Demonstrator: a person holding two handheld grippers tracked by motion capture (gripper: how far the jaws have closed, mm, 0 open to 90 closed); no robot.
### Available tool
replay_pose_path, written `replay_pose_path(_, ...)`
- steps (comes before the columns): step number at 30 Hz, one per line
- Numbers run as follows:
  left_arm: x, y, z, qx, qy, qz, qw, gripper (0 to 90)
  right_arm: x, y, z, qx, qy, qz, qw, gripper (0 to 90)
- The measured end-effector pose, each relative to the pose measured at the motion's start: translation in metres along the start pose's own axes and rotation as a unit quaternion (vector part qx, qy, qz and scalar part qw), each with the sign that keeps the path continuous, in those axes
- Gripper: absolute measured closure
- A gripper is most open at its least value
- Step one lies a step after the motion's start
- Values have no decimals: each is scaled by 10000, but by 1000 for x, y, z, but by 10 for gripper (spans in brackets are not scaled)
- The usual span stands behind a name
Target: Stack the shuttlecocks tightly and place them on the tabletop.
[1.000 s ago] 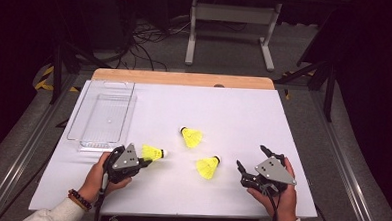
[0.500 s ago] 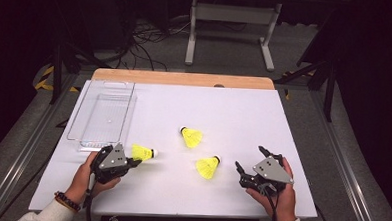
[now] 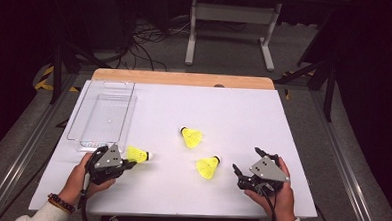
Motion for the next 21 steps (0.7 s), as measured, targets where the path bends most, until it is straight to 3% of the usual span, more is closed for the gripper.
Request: replay_pose_path(21,-1,-6,3,-116,73,-123,9998,884,2,1,-3,83,-103,29,9999,164)
Point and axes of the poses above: each handheld gripper's, and its own axes: z roughly backward along the jaws, y roughly out of its underside, x roughly to its left, the point moved 1 cm from there along -z, roughly forward along the jaws, and after that the axes turned 6 degrees about -y, right-handed, at the moved point
